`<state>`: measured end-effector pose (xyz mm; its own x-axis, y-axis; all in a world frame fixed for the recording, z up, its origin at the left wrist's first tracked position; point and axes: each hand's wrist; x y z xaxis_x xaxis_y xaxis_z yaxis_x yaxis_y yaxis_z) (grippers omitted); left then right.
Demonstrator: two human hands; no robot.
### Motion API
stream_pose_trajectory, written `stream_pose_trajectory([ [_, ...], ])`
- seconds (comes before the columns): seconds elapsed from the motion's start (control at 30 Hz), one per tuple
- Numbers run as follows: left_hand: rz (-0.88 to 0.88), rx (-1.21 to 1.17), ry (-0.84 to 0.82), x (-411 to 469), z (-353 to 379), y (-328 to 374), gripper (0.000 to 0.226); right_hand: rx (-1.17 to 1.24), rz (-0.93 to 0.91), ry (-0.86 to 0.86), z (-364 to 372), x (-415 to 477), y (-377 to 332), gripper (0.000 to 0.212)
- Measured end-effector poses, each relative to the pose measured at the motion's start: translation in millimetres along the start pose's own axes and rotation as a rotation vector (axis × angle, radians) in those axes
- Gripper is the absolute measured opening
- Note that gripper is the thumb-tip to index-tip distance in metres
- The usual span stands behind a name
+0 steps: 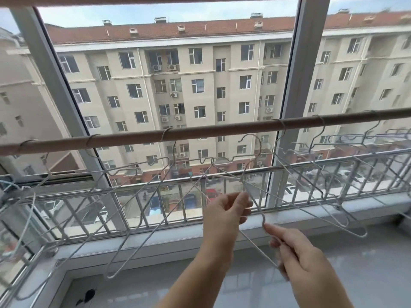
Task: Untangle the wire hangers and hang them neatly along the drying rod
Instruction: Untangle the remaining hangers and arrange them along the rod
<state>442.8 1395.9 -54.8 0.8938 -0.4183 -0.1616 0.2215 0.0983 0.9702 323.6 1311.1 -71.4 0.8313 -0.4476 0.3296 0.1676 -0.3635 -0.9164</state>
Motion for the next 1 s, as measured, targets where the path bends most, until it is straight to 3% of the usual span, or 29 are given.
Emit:
stream_pose_trajectory([
  [0.17, 0.028, -0.066, -0.06, 0.5, 11.4, 21.4, 0.005, -0.03, -0.079, 0.009, 13.4, 7.7, -11.2, 0.05],
  [0.4, 0.054, -0.1, -0.066, 17.2, 10.3, 46.8, 0.011, 0.52, 0.091, -0.043, 13.0, 37.9, -17.8, 0.035],
  [0.53, 0.0, -0.114, -0.064, 29.1, 9.3, 52.9, 0.017, 0.611, 0.106, -0.038, 14.8, 48.2, -15.5, 0.03],
  [0.67, -0.08, -0.137, -0.038, 38.6, 6.0, 47.5, 0.028, 0.629, 0.155, -0.028, 20.8, 52.7, -12.9, 0.028],
  [0.83, -0.106, -0.108, -0.021, 39.8, 1.1, 39.4, 0.022, 0.62, 0.186, 0.001, 24.6, 51.0, -10.2, 0.025],
  [0.93, -0.061, -0.053, 0.003, 35.0, -3.9, 40.8, 0.012, 0.468, 0.129, 0.024, 26.8, 50.6, -5.1, 0.025],
  [1.0, -0.006, 0.016, 0.028, 27.3, -11.2, 42.2, 0.02, 0.287, 0.055, 0.041, 27.3, 49.9, -2.4, 0.028],
])
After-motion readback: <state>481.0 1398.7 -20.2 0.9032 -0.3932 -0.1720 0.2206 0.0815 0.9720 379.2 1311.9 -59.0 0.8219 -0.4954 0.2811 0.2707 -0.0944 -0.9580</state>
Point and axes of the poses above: each hand's wrist, its own x-axis towards the middle knuckle, its own z-axis out of the palm, y = z × x, and after that the axes turned 9 degrees about -z, right-handed
